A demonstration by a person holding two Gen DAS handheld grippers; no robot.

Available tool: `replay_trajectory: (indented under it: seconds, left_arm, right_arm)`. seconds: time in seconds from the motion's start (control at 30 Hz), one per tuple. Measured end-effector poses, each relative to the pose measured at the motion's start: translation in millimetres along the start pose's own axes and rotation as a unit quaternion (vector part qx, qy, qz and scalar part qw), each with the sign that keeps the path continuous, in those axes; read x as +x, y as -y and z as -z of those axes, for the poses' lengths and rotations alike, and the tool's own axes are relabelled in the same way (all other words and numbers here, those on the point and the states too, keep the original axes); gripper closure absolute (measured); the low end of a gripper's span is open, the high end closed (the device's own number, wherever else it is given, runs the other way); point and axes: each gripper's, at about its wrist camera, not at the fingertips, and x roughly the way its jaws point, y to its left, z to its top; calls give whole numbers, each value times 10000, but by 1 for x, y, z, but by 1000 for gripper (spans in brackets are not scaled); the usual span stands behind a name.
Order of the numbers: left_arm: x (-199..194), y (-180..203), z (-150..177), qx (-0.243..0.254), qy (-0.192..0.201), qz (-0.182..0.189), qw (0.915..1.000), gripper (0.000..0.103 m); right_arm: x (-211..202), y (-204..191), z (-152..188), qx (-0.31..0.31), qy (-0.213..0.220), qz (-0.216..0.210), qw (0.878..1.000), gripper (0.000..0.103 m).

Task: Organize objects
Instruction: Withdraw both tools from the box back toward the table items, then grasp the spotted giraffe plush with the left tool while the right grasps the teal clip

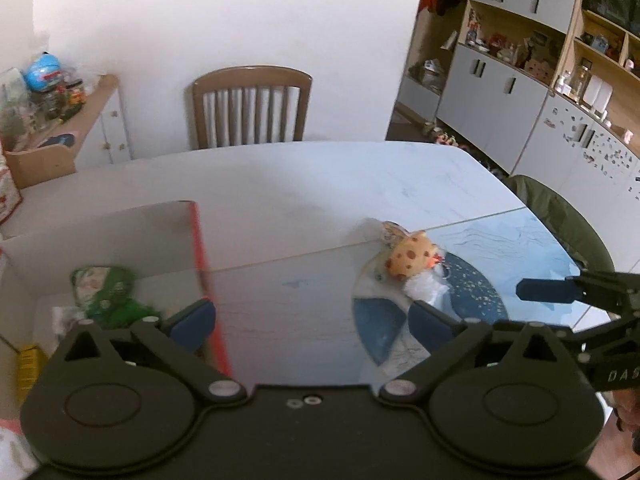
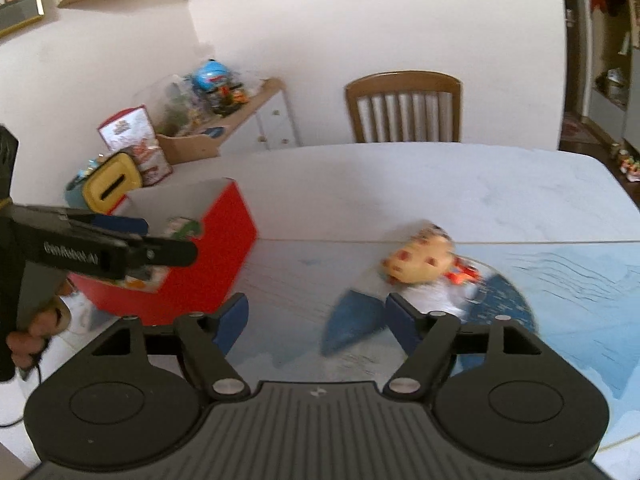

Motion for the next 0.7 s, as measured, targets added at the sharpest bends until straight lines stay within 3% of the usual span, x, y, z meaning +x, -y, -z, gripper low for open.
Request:
replay_trajectory:
  seconds: [0.37,0.7]
  left_arm:
    - [44,40,-7,59,-140,169,9997,1]
    - [92,72,-18,416,-114,116,9990,1]
  right_arm:
    - [6,52,39,-143,-292,447,9985,27]
    - [34,66,68,-304,-701,316,9966,27]
